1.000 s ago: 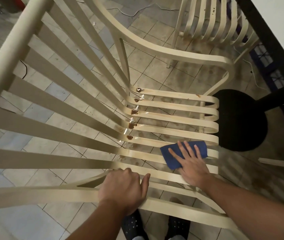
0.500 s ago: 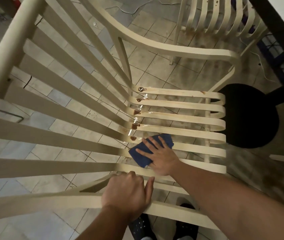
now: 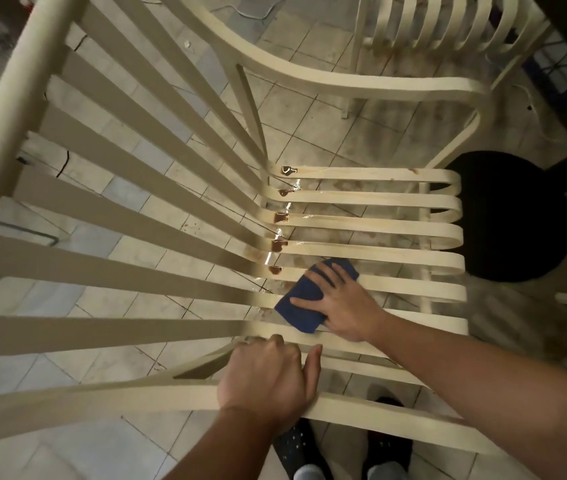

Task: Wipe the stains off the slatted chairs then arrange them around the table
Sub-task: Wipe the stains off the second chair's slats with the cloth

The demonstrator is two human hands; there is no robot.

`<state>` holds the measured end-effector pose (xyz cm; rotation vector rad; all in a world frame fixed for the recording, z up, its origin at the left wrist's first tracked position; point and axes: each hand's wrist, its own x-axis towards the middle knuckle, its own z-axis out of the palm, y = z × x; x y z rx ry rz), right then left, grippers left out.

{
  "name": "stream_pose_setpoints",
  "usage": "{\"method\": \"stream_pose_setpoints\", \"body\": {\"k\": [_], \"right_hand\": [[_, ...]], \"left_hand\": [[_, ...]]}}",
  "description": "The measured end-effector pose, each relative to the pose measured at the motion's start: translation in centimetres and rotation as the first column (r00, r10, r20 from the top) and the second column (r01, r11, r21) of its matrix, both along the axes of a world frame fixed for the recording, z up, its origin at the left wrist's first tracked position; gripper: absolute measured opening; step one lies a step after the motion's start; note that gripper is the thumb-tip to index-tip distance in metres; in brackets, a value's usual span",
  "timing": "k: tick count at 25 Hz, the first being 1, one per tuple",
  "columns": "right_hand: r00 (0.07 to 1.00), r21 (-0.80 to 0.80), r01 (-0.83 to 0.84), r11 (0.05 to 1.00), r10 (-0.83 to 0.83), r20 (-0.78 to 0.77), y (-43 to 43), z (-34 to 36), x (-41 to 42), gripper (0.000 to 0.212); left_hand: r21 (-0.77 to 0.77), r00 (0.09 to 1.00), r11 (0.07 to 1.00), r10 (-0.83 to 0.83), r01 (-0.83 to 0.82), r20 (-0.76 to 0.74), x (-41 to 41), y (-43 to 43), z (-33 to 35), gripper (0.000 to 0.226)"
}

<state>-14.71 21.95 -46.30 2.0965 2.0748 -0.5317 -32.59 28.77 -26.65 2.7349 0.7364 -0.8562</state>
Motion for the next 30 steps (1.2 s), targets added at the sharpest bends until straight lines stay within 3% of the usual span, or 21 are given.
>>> {"method": "stream_pose_setpoints", "body": {"k": [6,12,18,27,30], "right_hand": [[0.997,0.029,0.031,0.999,-0.033,0.072,-4.2,-0.7,1.8,0.073],[0.998,-0.056,0.061,0.997,-0.062,-0.026,0.9,-0.6,-1.5,0.061],[0.999,-0.107,-0.010,0.994,0.006,-0.035,4.9,0.1,-2.6,0.058],[0.983,-0.071,-0.181,0.981,0.182,0.019,-6.8,1.2,7.4,0.069],[0.980,-0.095,-0.198,0.975,0.199,-0.004,-6.4,1.3,7.7,0.069]], "left_hand": [[-0.030,0.998,0.999,0.022,-0.020,0.053,-0.1,0.0,0.1,0.072],[-0.035,0.998,0.999,0.018,-0.015,0.061,-0.3,0.1,-0.1,0.070],[-0.029,0.998,0.999,0.015,-0.013,0.062,-0.2,0.2,0.1,0.071],[-0.074,0.995,0.997,0.029,-0.022,0.098,-0.5,0.2,-0.1,0.071],[-0.080,0.993,0.997,0.030,-0.021,0.114,-0.7,0.2,-0.2,0.072]]}}
